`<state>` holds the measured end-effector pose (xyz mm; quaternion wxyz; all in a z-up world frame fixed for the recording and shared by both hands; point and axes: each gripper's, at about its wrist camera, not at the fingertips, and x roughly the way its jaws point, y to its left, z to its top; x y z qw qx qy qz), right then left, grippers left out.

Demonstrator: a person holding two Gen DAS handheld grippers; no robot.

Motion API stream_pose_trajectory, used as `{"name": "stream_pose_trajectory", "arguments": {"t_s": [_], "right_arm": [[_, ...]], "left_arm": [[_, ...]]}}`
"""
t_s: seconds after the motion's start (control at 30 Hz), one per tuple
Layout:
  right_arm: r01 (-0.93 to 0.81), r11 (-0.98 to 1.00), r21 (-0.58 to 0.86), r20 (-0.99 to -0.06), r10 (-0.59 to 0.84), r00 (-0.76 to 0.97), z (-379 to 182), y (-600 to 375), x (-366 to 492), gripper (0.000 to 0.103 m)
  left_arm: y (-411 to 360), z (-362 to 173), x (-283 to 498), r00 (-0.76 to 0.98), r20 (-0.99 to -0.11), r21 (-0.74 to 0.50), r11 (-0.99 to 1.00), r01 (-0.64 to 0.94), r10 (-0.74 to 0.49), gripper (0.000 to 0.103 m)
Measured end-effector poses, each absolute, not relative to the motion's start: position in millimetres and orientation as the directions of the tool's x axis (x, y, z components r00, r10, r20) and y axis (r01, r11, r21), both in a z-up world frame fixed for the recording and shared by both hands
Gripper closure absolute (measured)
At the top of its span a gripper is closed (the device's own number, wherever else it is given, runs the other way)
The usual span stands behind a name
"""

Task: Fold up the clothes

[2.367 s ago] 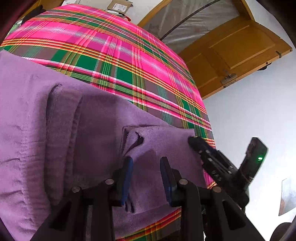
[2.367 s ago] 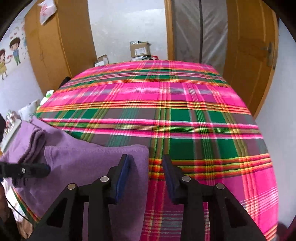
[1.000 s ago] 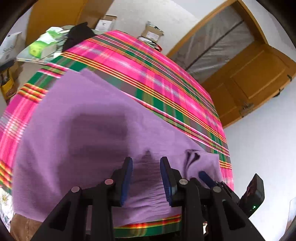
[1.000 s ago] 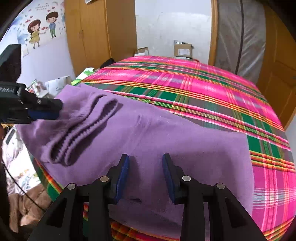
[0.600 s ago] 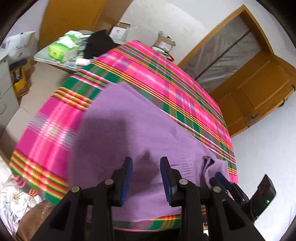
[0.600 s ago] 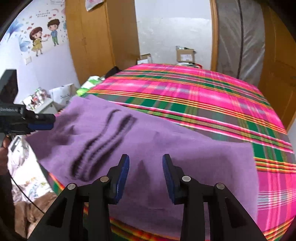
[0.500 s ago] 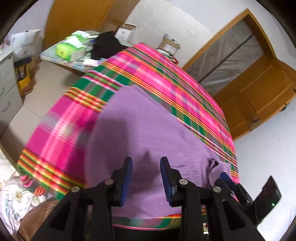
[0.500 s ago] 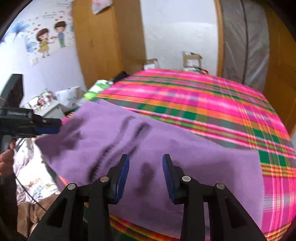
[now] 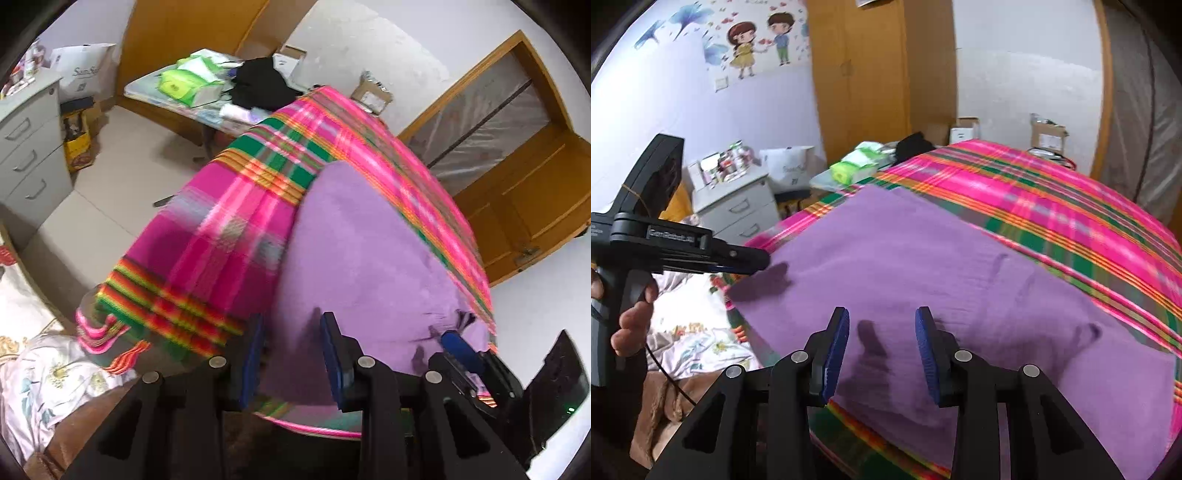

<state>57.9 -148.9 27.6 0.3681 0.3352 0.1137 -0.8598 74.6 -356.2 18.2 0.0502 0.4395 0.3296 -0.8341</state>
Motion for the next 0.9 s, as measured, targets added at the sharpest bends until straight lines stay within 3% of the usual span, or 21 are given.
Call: {"name": "stream_pose_trajectory", "arguments": {"t_s": [0.5,0.8,0.9], "right_arm": [[0.858,-0.514,0.028,-0.639,-0.669,-0.379,14,-221,94,0.063],[0.878,-0.477,-0.042,-0.642,-0.66,-0.39,0,-245,105,0.045],[0.871,-0.485,-0.078,-0.645,-0.641,-0.415,-5,-252,107,0.044]], "left_arm": [[-367,9,72,-0.594,-0.764,-0.537,-0.759,0.368,0.253,0.069],[-381,2,58,-0.566,-0.698,-0.679,-0.655,0.331,0.439,0.069],[-383,4,54,-0.573,-0.673,-0.707,-0.635,0.313,0.467,0.069]]}}
